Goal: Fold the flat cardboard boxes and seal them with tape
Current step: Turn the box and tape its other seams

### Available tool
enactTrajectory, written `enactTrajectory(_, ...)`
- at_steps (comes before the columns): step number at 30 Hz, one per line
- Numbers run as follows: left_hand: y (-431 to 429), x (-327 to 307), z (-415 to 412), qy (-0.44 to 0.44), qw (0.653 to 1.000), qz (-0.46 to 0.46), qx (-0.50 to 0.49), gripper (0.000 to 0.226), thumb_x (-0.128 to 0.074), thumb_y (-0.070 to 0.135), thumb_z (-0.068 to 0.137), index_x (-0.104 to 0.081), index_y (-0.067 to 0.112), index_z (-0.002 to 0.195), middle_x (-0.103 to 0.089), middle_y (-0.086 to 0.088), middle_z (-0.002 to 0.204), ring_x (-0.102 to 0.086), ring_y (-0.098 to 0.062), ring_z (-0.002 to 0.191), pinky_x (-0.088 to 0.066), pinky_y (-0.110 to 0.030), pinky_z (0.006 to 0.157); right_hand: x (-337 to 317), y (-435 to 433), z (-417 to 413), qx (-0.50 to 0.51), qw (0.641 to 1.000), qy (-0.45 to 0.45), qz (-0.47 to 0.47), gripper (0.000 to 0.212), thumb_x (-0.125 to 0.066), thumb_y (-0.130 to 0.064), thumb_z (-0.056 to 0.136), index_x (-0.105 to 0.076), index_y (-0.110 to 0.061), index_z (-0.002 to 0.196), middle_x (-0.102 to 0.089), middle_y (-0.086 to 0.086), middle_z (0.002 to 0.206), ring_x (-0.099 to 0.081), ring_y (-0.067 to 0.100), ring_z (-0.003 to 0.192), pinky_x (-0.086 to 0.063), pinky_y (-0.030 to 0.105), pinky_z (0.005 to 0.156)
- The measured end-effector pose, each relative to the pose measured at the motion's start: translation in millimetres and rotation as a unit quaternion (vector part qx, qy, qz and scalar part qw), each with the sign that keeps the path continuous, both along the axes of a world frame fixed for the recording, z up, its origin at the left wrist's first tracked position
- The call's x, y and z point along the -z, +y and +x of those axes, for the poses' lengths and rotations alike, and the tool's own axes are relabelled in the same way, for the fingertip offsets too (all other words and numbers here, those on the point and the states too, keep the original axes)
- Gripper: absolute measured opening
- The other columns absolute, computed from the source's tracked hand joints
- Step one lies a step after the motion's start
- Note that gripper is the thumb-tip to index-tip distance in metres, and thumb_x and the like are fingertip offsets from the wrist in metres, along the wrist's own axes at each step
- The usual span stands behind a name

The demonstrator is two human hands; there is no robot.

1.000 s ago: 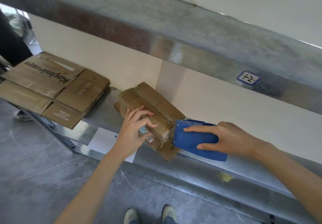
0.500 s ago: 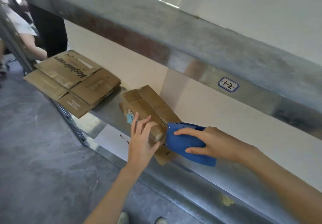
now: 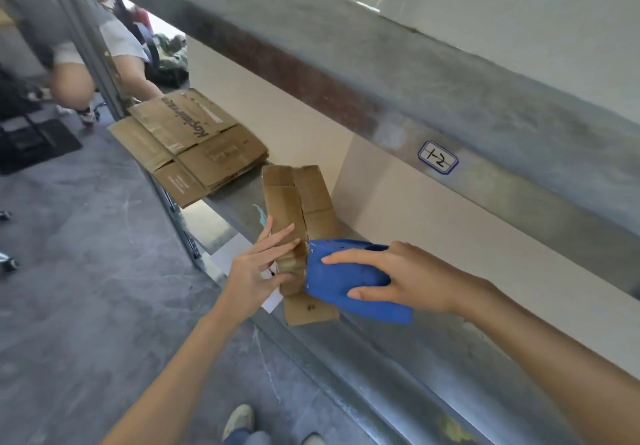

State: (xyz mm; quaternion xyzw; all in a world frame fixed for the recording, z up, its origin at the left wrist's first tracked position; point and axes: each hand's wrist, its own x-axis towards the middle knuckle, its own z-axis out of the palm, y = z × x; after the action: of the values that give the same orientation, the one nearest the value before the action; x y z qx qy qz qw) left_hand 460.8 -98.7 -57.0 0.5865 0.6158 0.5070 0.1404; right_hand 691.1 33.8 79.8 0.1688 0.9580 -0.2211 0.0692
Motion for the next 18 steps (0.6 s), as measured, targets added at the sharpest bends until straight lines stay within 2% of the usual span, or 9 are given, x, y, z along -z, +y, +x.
enactTrajectory(2,0,-3,1,-0.006,1.0,-0.008,-0.002,0.06,-0.082,0.001,0.073,-0.062,0.006,0.13,-0.051,0.001,0.145,-0.02,-0.017,0.15,-0.053,-0.047,0.094,-2,5,1,-0.006,1.0,0.007,-0.001,0.051,-0.059,-0.051,0.093,-0.035,-0.066,0.136,-0.042,0.008,0.057,-0.036,0.014,0.049,-0.034,0.02,0.052)
enactTrajectory(4,1,-4,1,-0.012,1.0,-0.01,0.0,0.06,-0.082,0.0,0.074,-0.062,0.004,0.13,-0.052,0.0,0.145,-0.019,-0.017,0.15,-0.05,-0.042,0.099,-5,9,3,-0.012,1.0,0.012,-0.015,0.05,-0.059,-0.05,0.093,-0.037,-0.066,0.135,-0.037,0.012,0.057,-0.031,0.015,0.047,-0.03,0.022,0.048)
enactTrajectory(8,0,-3,1,-0.016,1.0,-0.013,-0.003,0.063,-0.082,-0.001,0.074,-0.06,0.01,0.132,-0.053,0.002,0.144,-0.018,-0.014,0.15,-0.051,-0.02,0.096,-11,24,17,0.013,1.0,-0.011,-0.022,0.05,-0.061,-0.05,0.091,-0.039,-0.07,0.131,-0.027,-0.001,0.05,-0.029,0.014,0.044,-0.029,0.02,0.046)
enactTrajectory(10,1,-1,0,-0.016,1.0,-0.01,0.001,0.064,-0.082,-0.002,0.074,-0.059,0.012,0.133,-0.053,0.002,0.144,-0.018,-0.015,0.15,-0.043,-0.012,0.099,-15,34,31,0.045,0.998,-0.021,-0.033,0.049,-0.062,-0.05,0.09,-0.039,-0.074,0.127,-0.029,-0.003,0.05,-0.027,0.013,0.044,-0.027,0.02,0.044)
enactTrajectory(11,2,-1,0,-0.016,1.0,-0.009,0.004,0.064,-0.082,-0.001,0.074,-0.059,0.012,0.133,-0.053,0.002,0.144,-0.018,-0.014,0.15,-0.042,-0.011,0.101,-16,37,38,0.059,0.997,-0.019,-0.041,0.049,-0.063,-0.049,0.09,-0.04,-0.075,0.125,-0.028,-0.003,0.05,-0.025,0.012,0.043,-0.026,0.019,0.043)
enactTrajectory(15,6,-4,0,-0.024,0.999,-0.029,0.002,0.062,-0.082,0.002,0.075,-0.061,0.015,0.133,-0.052,0.008,0.145,-0.018,-0.011,0.15,-0.053,-0.017,0.09,-25,36,51,0.089,0.994,-0.021,-0.064,0.05,-0.065,-0.043,0.091,-0.043,-0.074,0.124,-0.025,-0.002,0.046,-0.023,0.014,0.043,-0.025,0.019,0.042)
enactTrajectory(17,5,-5,1,-0.023,0.999,-0.032,0.001,0.062,-0.082,0.002,0.075,-0.062,0.015,0.132,-0.052,0.009,0.145,-0.018,-0.01,0.15,-0.052,-0.015,0.09,-34,34,53,0.08,0.995,-0.03,-0.043,0.05,-0.065,-0.036,0.092,-0.047,-0.067,0.127,-0.027,-0.004,0.044,-0.026,0.014,0.042,-0.028,0.018,0.044)
enactTrajectory(18,5,-5,2,-0.023,0.999,-0.033,0.0,0.061,-0.082,0.002,0.075,-0.062,0.014,0.131,-0.052,0.009,0.145,-0.018,-0.008,0.15,-0.051,-0.013,0.09,-40,32,53,0.078,0.996,-0.032,-0.036,0.049,-0.066,-0.03,0.093,-0.052,-0.057,0.131,-0.032,-0.006,0.043,-0.031,0.012,0.041,-0.031,0.015,0.045)
